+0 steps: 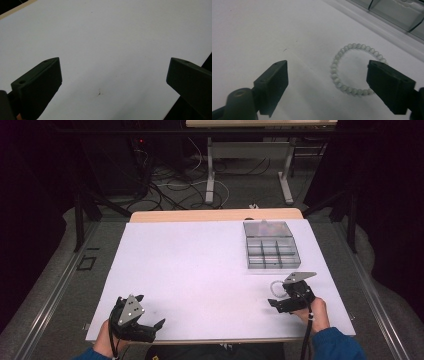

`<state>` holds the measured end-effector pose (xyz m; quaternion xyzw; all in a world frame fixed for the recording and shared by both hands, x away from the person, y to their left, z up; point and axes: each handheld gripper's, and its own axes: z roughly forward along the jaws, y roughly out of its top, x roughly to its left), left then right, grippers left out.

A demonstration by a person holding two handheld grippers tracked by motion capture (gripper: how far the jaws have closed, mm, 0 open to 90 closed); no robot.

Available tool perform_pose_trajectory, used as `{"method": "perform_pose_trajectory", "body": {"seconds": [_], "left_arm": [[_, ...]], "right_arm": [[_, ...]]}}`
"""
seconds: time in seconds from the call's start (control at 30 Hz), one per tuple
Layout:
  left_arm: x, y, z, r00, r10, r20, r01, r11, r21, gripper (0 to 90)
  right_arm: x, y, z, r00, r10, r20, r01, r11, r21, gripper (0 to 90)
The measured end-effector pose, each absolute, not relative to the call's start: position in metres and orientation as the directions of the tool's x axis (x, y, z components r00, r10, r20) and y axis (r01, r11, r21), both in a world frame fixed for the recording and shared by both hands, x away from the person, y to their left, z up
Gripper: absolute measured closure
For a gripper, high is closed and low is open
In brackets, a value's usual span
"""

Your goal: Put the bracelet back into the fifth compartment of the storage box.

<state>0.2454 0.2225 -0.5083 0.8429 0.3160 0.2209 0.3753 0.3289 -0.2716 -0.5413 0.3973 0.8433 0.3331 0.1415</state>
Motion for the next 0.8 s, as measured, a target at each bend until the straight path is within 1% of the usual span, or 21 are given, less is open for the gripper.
{"method": "perform_pose_trajectory", "body": {"seconds": [0.03,0.23,0.3,0.4,0.57,0.7,0.73,0.77,0.8], "left_arm": [[0.2455,0.2225,-0.5082,0.704,0.698,0.135,0.369,-0.521,0.770,0.1],[0.2454,0.2226,-0.5082,0.705,0.695,0.138,0.366,-0.524,0.769,0.1],[0.2452,0.2228,-0.5080,0.706,0.694,0.138,0.367,-0.526,0.768,0.1],[0.2459,0.2228,-0.5082,0.704,0.696,0.138,0.366,-0.523,0.769,0.1],[0.2456,0.2228,-0.5083,0.704,0.695,0.146,0.363,-0.528,0.768,0.1],[0.2455,0.2228,-0.5082,0.704,0.696,0.144,0.364,-0.527,0.768,0.1],[0.2458,0.2231,-0.5080,0.705,0.693,0.150,0.360,-0.532,0.766,0.1],[0.2456,0.2229,-0.5081,0.706,0.693,0.146,0.362,-0.530,0.767,0.1],[0.2456,0.2229,-0.5080,0.704,0.694,0.148,0.362,-0.530,0.767,0.1]], "right_arm": [[0.3307,-0.2710,-0.5428,-0.635,0.771,0.036,0.588,0.453,0.670,26.1],[0.3336,-0.2718,-0.5450,-0.629,0.777,0.027,0.594,0.459,0.661,41.9],[0.3339,-0.2721,-0.5455,-0.612,0.790,0.021,0.603,0.449,0.659,48.1],[0.3355,-0.2731,-0.5466,-0.619,0.785,0.023,0.600,0.454,0.659,54.8],[0.3387,-0.2705,-0.5492,-0.622,0.783,-0.007,0.595,0.478,0.646,66.3],[0.3385,-0.2695,-0.5496,-0.630,0.777,0.006,0.599,0.481,0.641,73.8],[0.3385,-0.2695,-0.5496,-0.630,0.777,0.006,0.599,0.481,0.641,73.8],[0.3383,-0.2687,-0.5500,-0.622,0.783,0.022,0.611,0.467,0.639,77.3],[0.3391,-0.2692,-0.5504,-0.612,0.790,0.029,0.618,0.456,0.640,78.2]]}}
